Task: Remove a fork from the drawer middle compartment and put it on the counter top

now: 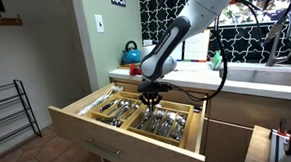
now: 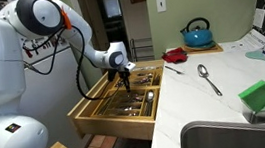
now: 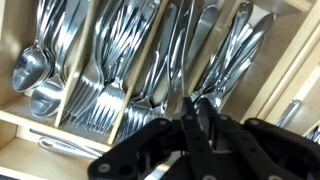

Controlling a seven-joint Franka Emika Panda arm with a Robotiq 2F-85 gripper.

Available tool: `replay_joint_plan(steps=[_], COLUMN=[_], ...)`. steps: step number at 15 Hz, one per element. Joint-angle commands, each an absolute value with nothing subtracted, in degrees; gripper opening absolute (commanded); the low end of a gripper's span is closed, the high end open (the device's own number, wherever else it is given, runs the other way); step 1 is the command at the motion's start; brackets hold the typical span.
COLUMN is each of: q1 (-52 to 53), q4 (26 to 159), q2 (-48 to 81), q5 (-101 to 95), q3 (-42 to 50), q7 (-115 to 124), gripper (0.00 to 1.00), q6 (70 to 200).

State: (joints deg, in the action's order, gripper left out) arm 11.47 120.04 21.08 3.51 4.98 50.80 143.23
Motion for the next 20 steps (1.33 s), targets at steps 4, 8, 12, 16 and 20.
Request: replay_joint_plan(steps=[4,8,12,16,20], q1=[9.8,8.71,8.42,8.22,8.35], q4=[119.48,118.81,117.6,116.22,114.97], q2=[22.88,24.45,25.93,27.2,28.4], q5=[2.81,3.35,3.17,3.47,3.46], q3=[4.62,4.49,4.66,4.62,4.59], q7=[51.39,50.16,49.61,49.15,48.88], gripper=[0.4,0.7,0.75,0.54,0.42], q6=[142.03,142.65,144.58,145.32,145.36])
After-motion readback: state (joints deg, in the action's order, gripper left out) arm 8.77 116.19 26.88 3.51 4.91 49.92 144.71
